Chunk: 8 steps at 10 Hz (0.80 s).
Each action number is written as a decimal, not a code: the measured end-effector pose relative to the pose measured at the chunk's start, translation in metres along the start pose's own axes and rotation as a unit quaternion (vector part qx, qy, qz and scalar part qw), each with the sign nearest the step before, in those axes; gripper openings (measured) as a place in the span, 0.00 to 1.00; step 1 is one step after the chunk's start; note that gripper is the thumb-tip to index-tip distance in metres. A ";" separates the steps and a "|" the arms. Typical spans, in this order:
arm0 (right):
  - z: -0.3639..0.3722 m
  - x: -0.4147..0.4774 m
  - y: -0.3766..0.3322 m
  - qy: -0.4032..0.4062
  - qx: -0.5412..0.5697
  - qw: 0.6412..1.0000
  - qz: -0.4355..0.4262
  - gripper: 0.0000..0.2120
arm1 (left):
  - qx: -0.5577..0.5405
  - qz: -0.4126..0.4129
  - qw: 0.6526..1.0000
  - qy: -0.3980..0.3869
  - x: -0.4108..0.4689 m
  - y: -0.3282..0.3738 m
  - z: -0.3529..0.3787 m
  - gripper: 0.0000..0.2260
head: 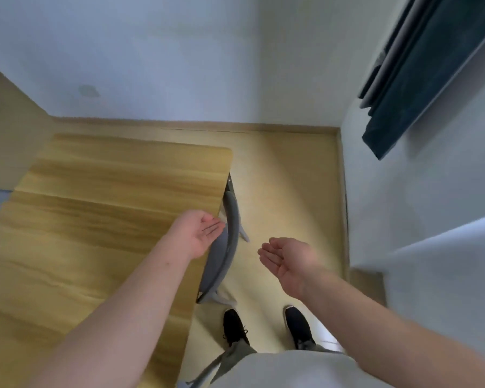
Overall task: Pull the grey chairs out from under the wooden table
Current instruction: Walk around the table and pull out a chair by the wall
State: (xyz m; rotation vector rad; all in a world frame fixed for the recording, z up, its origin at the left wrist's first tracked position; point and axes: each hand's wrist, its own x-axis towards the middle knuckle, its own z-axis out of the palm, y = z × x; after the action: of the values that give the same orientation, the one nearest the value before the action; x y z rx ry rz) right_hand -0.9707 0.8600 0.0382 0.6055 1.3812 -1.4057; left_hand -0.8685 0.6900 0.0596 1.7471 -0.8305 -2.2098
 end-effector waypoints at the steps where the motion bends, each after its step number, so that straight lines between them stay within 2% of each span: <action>1: 0.014 0.011 0.016 0.046 0.038 0.998 -0.004 0.04 | 0.143 -0.013 0.990 -0.017 0.043 0.007 0.008 0.14; 2: 0.031 0.029 0.037 0.089 0.041 0.995 0.006 0.04 | 0.284 -0.018 0.958 -0.041 0.084 0.006 0.015 0.13; 3: 0.044 0.050 0.064 0.112 -0.017 0.993 0.044 0.06 | 0.379 -0.019 0.924 -0.035 0.116 -0.002 0.021 0.13; 4: 0.054 0.064 0.083 0.121 -0.099 0.983 0.094 0.15 | 0.450 -0.025 0.892 -0.038 0.142 -0.015 0.027 0.23; 5: 0.067 0.072 0.092 0.112 -0.158 0.972 0.129 0.14 | 0.481 -0.045 0.874 -0.053 0.200 -0.034 0.025 0.33; 6: 0.080 0.095 0.104 0.108 -0.197 0.964 0.140 0.12 | 0.485 -0.048 0.872 -0.049 0.223 -0.041 0.024 0.30; 7: 0.093 0.114 0.120 0.102 -0.221 0.960 0.137 0.09 | 0.488 -0.059 0.868 -0.070 0.201 -0.037 0.029 0.24; 8: 0.096 0.131 0.138 0.093 -0.261 0.953 0.123 0.05 | 0.481 -0.106 0.864 -0.101 0.200 -0.039 0.026 0.27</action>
State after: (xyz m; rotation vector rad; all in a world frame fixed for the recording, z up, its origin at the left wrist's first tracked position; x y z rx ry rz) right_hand -0.8641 0.7559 -0.1148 0.5408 1.6802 -0.7501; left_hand -0.9423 0.6322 -0.1234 2.0308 -2.1739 -2.2976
